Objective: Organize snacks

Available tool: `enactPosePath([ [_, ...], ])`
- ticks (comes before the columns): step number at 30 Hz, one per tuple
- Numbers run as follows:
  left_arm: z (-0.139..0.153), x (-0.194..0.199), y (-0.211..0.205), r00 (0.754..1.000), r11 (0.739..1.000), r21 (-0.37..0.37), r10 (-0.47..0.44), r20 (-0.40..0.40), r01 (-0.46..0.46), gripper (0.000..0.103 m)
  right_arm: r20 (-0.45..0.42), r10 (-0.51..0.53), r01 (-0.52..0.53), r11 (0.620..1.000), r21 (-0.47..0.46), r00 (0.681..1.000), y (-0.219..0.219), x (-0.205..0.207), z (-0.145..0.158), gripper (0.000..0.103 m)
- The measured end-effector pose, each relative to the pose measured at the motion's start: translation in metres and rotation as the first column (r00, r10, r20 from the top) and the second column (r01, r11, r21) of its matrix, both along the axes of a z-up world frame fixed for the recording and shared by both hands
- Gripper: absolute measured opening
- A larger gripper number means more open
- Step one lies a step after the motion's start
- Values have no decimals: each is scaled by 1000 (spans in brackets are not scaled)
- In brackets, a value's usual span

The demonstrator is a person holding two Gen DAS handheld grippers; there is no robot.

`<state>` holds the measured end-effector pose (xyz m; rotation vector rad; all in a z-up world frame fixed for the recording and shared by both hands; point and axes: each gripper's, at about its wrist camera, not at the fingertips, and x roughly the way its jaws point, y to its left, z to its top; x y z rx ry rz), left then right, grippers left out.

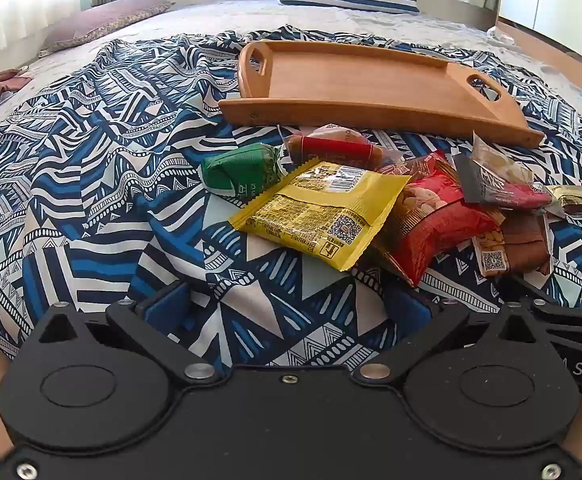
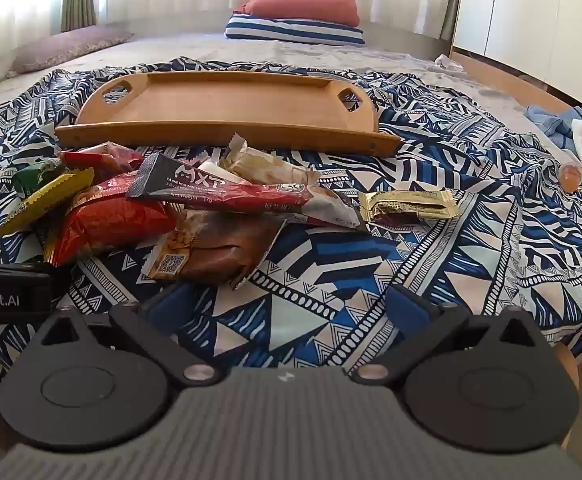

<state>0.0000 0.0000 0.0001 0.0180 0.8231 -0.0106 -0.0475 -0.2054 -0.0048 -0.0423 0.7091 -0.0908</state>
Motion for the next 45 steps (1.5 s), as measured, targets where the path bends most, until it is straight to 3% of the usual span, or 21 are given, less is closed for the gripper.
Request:
enactPosePath([
  [45,0,0,0,1000,1000,3,0,6,0,103,9,-1,1,1000,-12,1000,1,-2,-1,103],
])
